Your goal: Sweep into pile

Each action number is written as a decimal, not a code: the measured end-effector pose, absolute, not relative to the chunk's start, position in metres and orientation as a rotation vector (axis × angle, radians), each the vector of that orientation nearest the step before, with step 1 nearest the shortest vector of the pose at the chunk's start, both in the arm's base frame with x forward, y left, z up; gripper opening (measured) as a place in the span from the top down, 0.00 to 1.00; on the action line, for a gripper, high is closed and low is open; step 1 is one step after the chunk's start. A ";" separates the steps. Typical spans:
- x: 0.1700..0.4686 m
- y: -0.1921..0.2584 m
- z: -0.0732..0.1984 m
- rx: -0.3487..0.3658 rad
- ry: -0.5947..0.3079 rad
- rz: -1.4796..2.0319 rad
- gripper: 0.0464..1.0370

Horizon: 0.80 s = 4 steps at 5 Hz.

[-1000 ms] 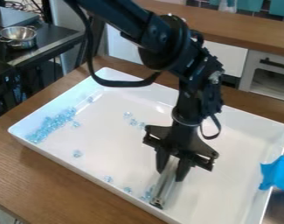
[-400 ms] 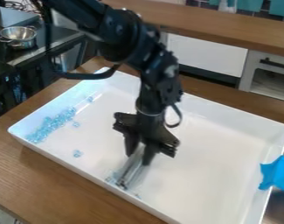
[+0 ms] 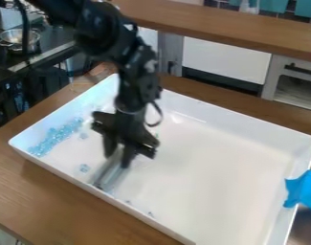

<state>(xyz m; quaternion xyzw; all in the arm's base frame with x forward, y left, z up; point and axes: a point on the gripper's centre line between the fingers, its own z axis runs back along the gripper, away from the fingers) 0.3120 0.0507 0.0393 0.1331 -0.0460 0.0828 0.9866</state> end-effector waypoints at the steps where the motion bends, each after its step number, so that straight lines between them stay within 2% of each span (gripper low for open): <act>1: 0.317 0.069 0.039 0.304 -0.083 0.203 0.67; 3: 0.324 0.102 0.039 0.429 -0.148 0.238 0.67; 4: 0.327 0.108 0.039 0.467 -0.157 0.257 0.67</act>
